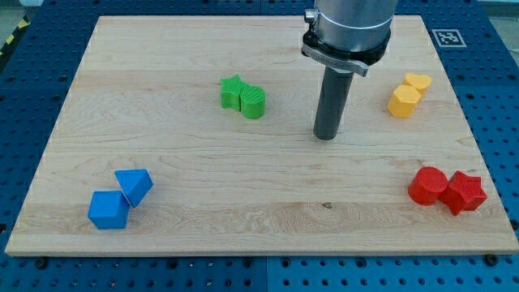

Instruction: Move your arm closer to the green star

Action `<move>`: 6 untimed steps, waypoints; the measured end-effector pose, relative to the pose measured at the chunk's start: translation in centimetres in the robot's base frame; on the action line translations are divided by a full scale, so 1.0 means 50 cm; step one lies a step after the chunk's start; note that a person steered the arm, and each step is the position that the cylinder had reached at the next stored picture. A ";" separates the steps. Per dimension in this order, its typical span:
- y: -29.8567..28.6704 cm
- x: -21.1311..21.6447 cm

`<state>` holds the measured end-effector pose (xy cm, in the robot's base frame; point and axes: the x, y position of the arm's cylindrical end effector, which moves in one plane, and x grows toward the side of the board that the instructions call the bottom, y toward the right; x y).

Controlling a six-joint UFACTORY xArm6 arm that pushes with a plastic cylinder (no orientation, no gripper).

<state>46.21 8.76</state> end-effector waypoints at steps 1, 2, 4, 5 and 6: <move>-0.027 -0.001; -0.120 -0.019; -0.180 -0.025; -0.290 -0.047; -0.323 -0.090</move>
